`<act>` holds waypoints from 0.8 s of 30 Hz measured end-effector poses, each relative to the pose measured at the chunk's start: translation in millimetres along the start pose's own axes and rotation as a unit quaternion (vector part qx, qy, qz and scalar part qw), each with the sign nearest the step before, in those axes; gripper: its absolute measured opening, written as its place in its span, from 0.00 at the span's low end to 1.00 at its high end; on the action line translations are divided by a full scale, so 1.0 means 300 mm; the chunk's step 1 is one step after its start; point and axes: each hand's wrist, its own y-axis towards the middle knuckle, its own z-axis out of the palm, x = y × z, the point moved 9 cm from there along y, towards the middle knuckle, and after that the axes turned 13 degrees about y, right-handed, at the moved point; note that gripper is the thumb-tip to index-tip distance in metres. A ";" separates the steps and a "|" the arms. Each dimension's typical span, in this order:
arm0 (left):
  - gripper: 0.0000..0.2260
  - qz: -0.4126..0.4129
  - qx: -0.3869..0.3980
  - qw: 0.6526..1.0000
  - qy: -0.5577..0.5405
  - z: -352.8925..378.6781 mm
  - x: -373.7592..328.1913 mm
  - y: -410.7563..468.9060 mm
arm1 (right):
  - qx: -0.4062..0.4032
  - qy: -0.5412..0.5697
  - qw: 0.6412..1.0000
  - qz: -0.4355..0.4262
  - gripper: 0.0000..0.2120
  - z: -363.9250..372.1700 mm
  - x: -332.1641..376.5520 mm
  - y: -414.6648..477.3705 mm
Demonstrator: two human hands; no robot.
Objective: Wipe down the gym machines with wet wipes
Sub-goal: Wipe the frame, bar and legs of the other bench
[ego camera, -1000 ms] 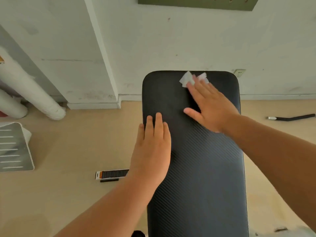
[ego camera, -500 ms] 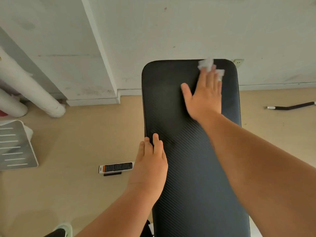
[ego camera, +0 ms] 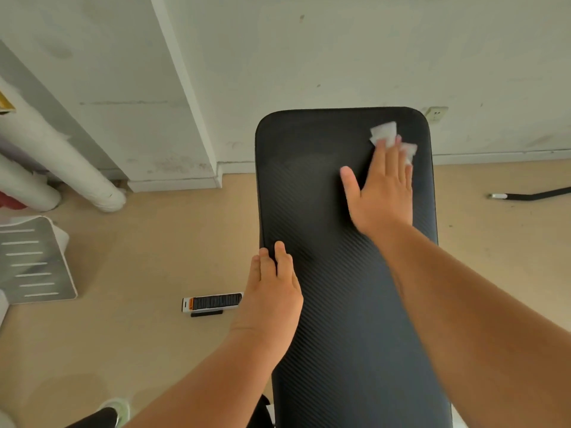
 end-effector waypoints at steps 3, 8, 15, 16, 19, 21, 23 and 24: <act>0.36 -0.006 0.001 1.000 -0.009 0.003 -0.004 0.001 | -0.001 0.024 1.000 -0.019 0.43 0.051 0.078 -0.104; 0.42 -0.012 -0.001 1.000 -0.016 0.014 0.011 0.000 | 0.139 -0.098 0.930 -0.325 0.39 0.206 0.242 -0.249; 0.43 -0.008 0.006 1.000 -0.003 0.032 -0.002 0.007 | -0.030 0.073 0.993 0.085 0.41 0.016 -0.102 -0.141; 0.43 -0.011 0.006 1.000 -0.003 0.034 -0.002 0.004 | -0.006 0.043 0.999 0.022 0.40 0.052 -0.036 -0.166; 0.42 -0.021 0.001 1.000 -0.017 0.029 0.013 -0.003 | 0.131 -0.065 0.942 -0.303 0.35 0.231 0.192 -0.325; 0.42 -0.018 -0.001 1.000 -0.019 0.026 0.016 -0.005 | 0.163 -0.105 0.896 -0.400 0.33 0.251 0.179 -0.365; 0.44 -0.014 -0.001 1.000 -0.007 0.030 0.011 -0.008 | 0.104 -0.111 0.933 -0.327 0.36 0.183 0.053 -0.294; 0.46 -0.013 -0.001 1.000 0.000 0.033 0.009 -0.009 | 0.049 -0.088 0.969 -0.224 0.37 0.120 -0.046 -0.244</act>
